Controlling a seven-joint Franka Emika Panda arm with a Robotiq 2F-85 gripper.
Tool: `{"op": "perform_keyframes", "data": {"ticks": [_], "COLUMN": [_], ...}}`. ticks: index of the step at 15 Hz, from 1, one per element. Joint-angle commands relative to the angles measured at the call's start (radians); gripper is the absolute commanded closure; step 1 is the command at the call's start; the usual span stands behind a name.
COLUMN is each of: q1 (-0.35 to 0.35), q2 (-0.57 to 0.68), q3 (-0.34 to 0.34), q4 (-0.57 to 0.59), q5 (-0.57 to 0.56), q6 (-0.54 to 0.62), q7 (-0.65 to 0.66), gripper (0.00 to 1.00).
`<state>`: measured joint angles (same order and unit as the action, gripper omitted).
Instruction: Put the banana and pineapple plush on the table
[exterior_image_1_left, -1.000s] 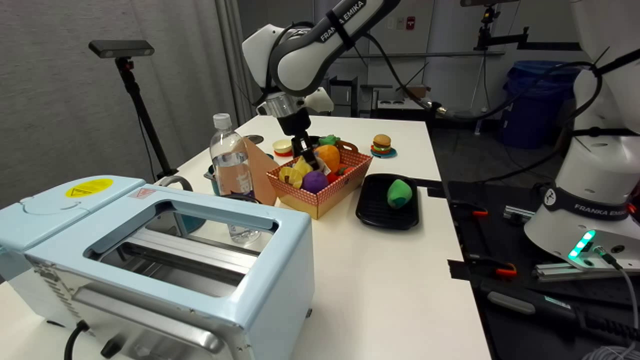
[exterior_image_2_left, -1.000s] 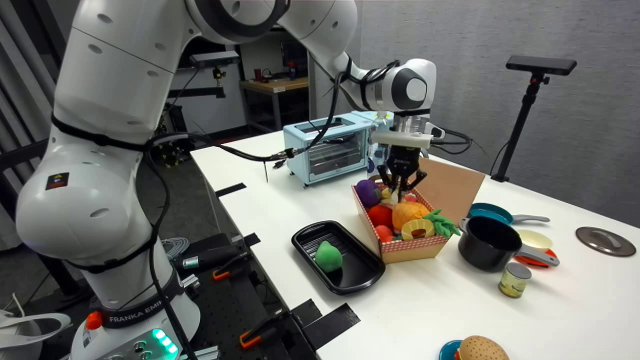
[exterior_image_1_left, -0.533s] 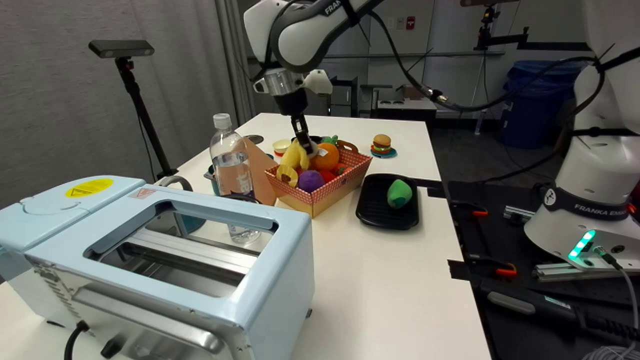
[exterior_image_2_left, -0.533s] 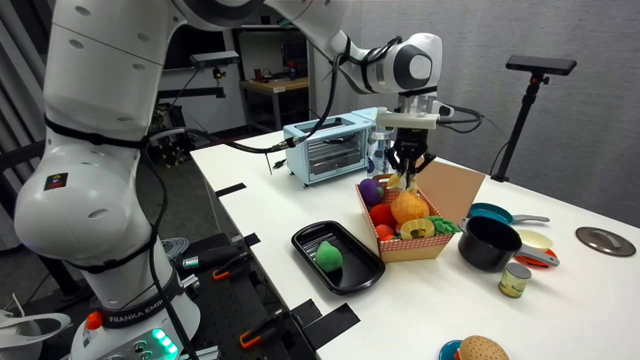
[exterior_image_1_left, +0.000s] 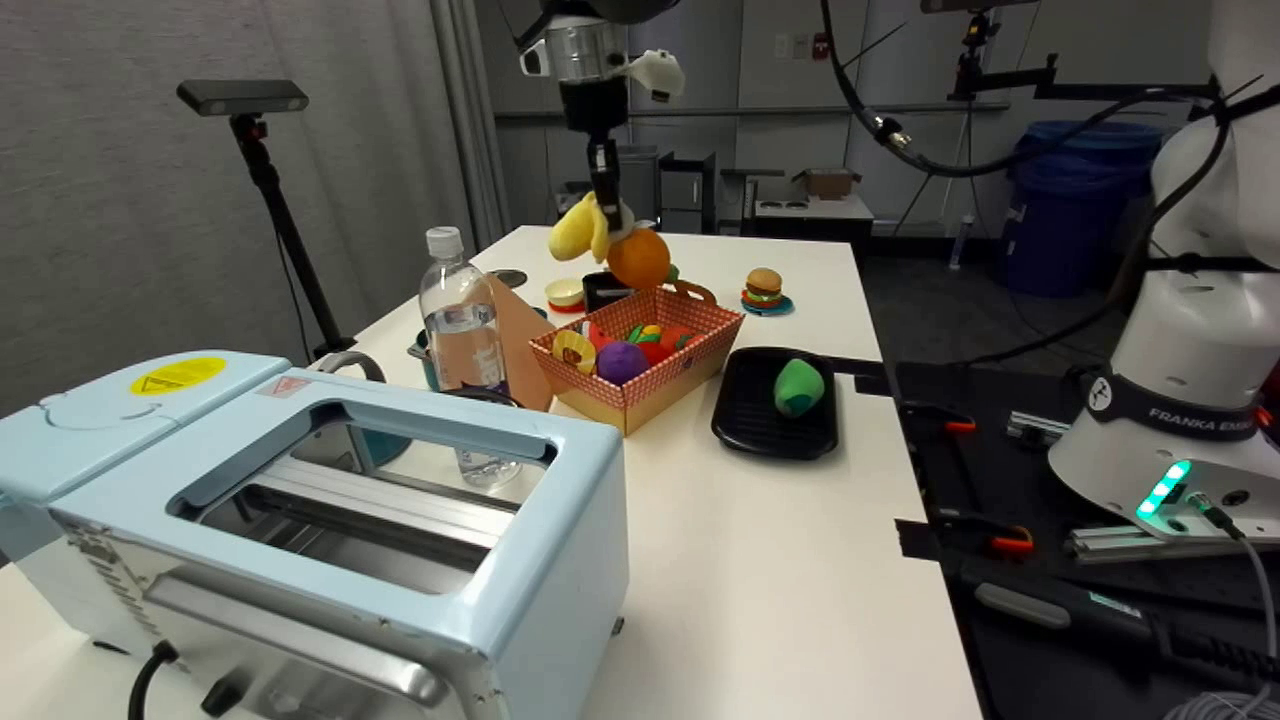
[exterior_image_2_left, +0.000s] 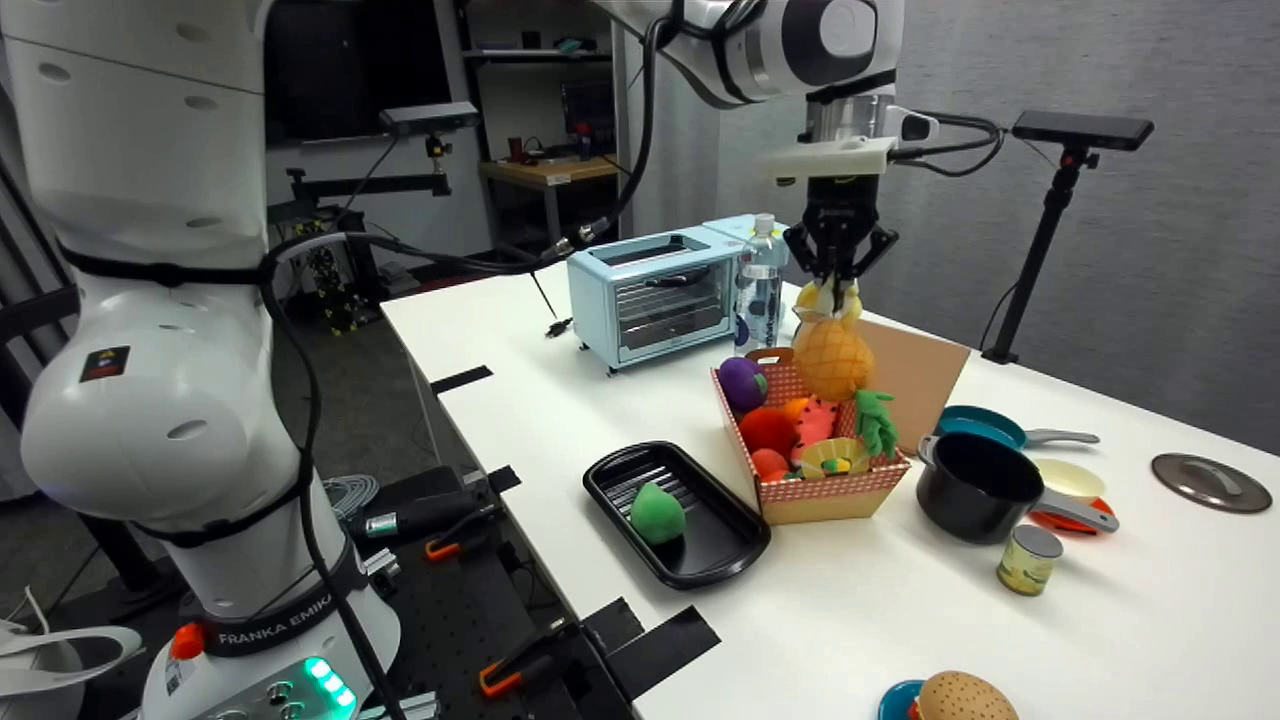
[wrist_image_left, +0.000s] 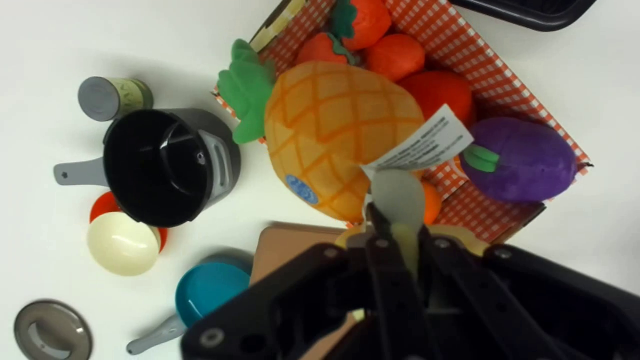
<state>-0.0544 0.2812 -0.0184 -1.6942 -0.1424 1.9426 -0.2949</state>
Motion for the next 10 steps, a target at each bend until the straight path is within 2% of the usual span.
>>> {"op": "perform_keyframes", "data": {"ticks": [1,10], "q1": [-0.028,-0.074], "q2": [-0.074,-0.122], "q3": [-0.015,-0.072], "q4": [-0.061,-0.065], "q5": [0.048,0.131], "q6": [0.034,0.063], "q7": [0.028,0.112], "gripper": [0.98,0.98]}}
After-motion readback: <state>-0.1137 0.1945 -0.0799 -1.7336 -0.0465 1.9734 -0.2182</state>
